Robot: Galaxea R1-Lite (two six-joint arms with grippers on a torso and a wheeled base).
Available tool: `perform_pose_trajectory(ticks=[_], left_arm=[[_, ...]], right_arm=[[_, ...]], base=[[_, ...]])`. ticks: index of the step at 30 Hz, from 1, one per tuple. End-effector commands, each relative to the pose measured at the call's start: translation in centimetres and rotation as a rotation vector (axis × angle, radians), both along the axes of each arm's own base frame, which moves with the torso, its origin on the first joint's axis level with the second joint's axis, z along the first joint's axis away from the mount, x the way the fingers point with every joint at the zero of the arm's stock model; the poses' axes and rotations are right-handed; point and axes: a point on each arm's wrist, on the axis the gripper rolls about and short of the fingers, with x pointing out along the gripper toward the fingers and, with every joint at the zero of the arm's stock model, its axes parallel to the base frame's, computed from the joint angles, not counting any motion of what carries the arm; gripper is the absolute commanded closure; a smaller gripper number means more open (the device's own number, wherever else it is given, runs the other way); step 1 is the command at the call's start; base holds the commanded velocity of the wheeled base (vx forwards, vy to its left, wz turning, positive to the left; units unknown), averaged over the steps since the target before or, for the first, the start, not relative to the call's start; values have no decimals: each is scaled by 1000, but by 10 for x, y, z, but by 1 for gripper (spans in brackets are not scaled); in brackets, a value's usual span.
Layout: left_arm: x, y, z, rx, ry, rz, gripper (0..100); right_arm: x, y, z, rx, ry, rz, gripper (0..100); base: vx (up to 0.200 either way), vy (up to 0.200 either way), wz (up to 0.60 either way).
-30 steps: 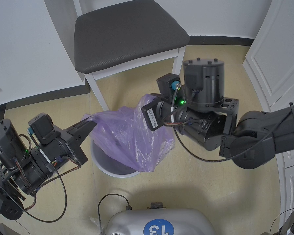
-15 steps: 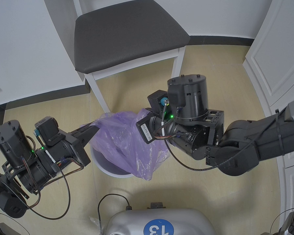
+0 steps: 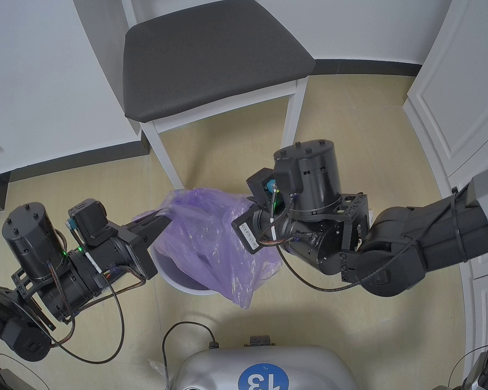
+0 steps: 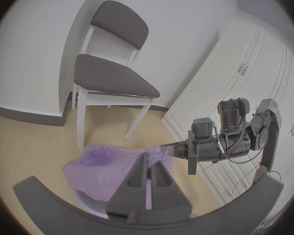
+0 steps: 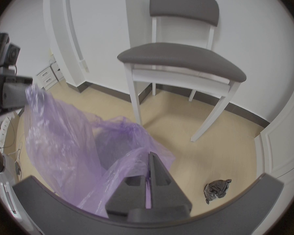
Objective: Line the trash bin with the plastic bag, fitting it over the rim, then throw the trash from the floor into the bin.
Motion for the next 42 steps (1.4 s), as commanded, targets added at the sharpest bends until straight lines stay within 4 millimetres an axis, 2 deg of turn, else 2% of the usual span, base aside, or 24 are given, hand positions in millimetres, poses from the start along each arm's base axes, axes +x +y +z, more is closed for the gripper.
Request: perform_pose_trajectory(ticks=[1,7,19,31,42], left_arm=[[-8,0,3,-2,-11,-16,100],[-14,-2,8,-10,-28,-38,100],[-15,-4,6,-4,-21,-50,100],[19,9,-16,8,72,-2,100],[43,5,-38,-31,127,19,100]], right_arm=[[-9,-3,5,-13,15,11,100],[-20,-7,7,-30,23,27,100],[-23,-11,5,-70,60,26,100],[-6,-14,-3,-73,69,-12,100],[4,-10,-10,-77,77,-29,100]], base=[[0,0,0],[0,0,0],[0,0,0],[0,0,0],[0,0,0]])
